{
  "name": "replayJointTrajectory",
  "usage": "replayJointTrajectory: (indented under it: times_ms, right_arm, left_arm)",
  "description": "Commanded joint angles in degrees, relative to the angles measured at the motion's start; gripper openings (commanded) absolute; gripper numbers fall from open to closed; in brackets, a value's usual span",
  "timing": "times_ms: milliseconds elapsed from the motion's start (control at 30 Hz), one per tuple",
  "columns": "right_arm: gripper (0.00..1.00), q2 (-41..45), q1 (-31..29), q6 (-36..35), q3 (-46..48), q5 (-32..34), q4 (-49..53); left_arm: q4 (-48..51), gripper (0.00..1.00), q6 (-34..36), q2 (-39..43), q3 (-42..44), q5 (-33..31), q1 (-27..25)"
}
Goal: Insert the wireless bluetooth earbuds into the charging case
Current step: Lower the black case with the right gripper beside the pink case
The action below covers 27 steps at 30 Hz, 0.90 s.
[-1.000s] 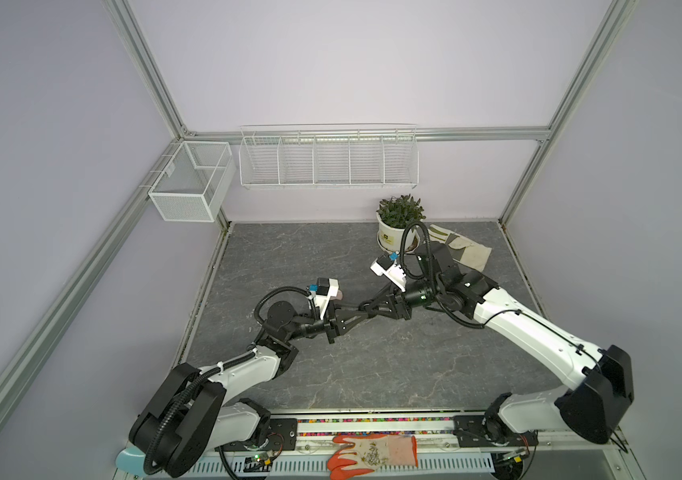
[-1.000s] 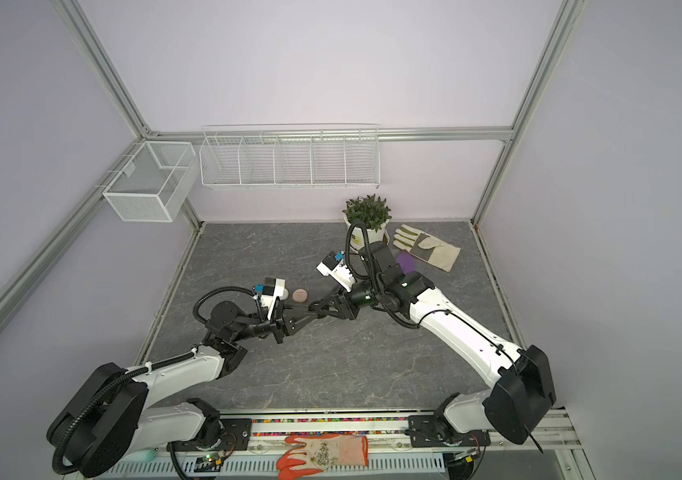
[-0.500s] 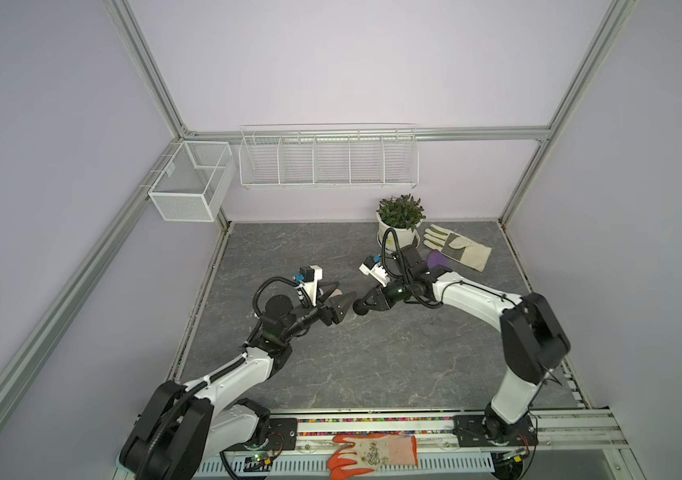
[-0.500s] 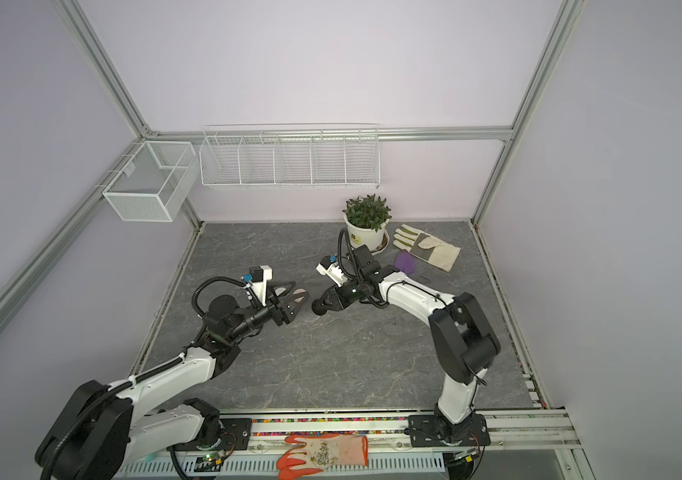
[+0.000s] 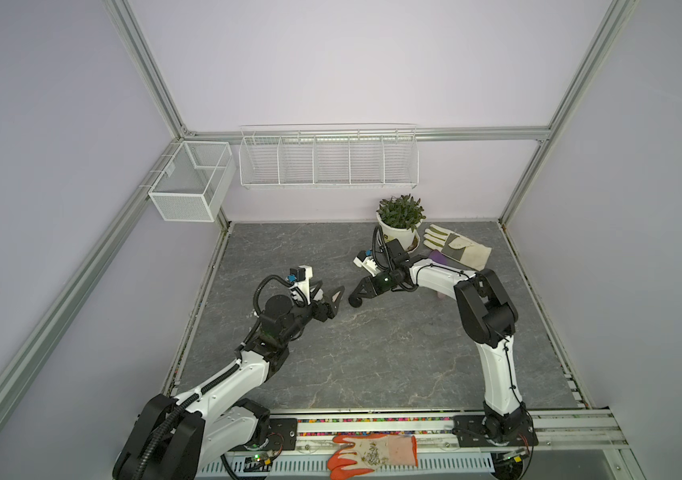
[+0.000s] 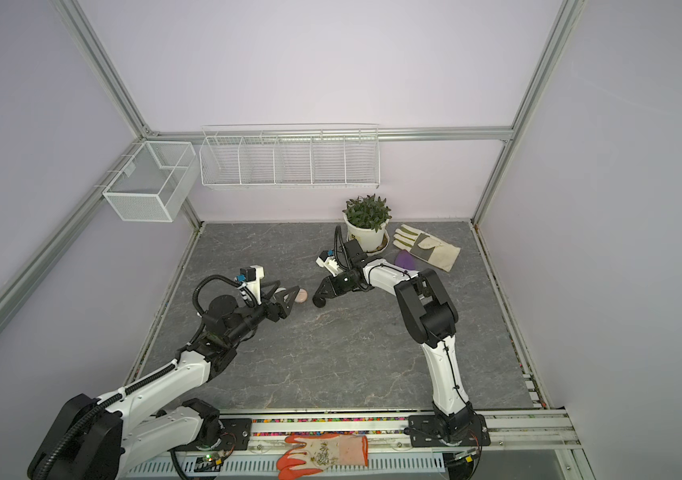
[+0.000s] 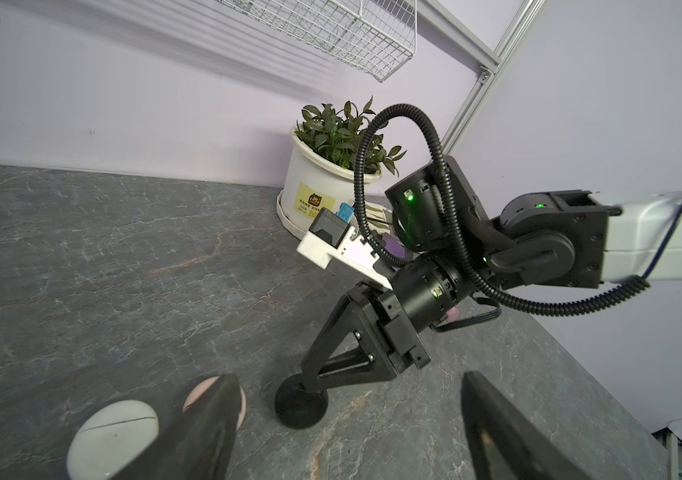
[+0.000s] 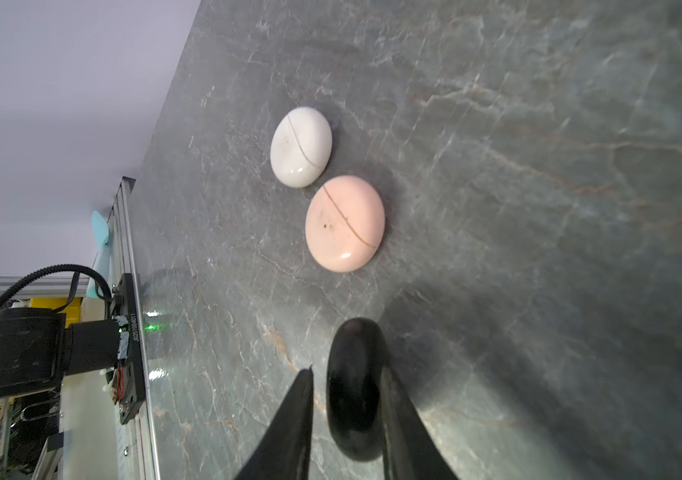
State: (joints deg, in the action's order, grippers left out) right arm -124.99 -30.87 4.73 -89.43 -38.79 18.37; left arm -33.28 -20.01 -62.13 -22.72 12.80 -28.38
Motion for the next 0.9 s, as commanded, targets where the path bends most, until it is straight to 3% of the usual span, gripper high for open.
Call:
replayJointTrajectory:
  times_ms: [0, 367, 500, 633, 767, 867]
  right_arm:
    - [0.31, -2.96, 0.07, 0.11, -2.0, -0.73, 0.37]
    - [0.39, -4.07, 0.4, -1.71, -4.06, 3.24, 3.96]
    - [0.42, 1.15, -0.12, -2.77, 0.26, 6.33, 4.49]
    - [0.51, 9.58, -2.8, -4.39, 9.23, 17.53, 3.22]
    - [0.56, 15.53, -7.38, -5.65, 17.93, 30.8, -1.21]
    - [0.56, 16.98, -10.01, -7.11, 22.1, 36.58, -5.66]
  left_arm:
    - [1.01, 0.83, 0.7, 1.2, -0.09, -1.28, 0.22]
    - [0.32, 0.83, 0.17, 1.04, 0.3, -1.25, 0.26]
    - [0.23, 0.83, -0.75, 1.77, 1.05, -1.52, 0.3]
    - [-0.38, 0.83, -2.68, 3.13, 2.22, -1.5, 0.26]
    - [1.36, 0.83, -3.89, 4.71, 2.42, -1.53, 0.26]
    - [3.12, 0.83, -4.42, 6.88, 2.91, -2.62, 0.26]
